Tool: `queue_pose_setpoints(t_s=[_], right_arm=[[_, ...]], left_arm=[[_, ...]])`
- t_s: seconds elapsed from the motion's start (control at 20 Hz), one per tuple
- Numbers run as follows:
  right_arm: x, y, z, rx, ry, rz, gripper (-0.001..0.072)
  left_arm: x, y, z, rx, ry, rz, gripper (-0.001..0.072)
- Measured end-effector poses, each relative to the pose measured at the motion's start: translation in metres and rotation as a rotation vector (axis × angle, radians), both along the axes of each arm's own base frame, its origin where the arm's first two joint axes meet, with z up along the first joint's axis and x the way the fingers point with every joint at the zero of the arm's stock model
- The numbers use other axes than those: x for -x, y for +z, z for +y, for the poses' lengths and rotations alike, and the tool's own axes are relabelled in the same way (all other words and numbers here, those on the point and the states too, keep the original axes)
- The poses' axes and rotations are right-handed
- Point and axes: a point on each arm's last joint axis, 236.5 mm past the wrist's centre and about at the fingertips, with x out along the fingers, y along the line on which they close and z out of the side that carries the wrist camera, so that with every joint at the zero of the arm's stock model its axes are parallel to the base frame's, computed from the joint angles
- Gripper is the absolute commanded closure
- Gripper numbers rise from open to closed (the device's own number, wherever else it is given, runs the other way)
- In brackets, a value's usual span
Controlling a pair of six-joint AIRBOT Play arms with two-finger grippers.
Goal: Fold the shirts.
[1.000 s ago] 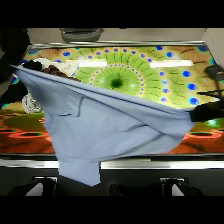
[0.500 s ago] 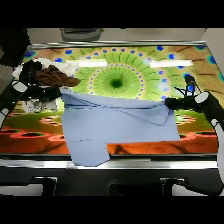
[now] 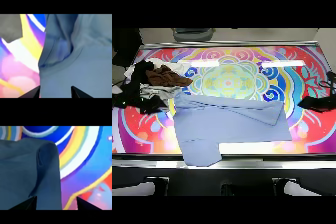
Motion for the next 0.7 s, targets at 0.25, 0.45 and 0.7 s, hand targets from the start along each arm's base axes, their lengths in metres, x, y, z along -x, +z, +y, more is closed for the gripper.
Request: queue_pose_setpoints(t_s=[0.25, 0.45, 0.7], right_arm=[[0.06, -0.011, -0.018, -0.04, 0.013, 0.17, 0.0103], [0.081, -0.022, -0.014, -0.069, 0.047, 0.231, 0.0085], [0.099, -0.048, 0.001, -0.121, 0.089, 0.276, 0.0085]], left_arm=[[0.117, -0.056, -0.024, 0.053, -0.044, 0.204, 0.0257], [0.141, -0.078, -0.048, 0.134, -0.018, 0.2, 0.0257], [0.135, -0.089, -0.064, 0.162, 0.016, 0.156, 0.0383]])
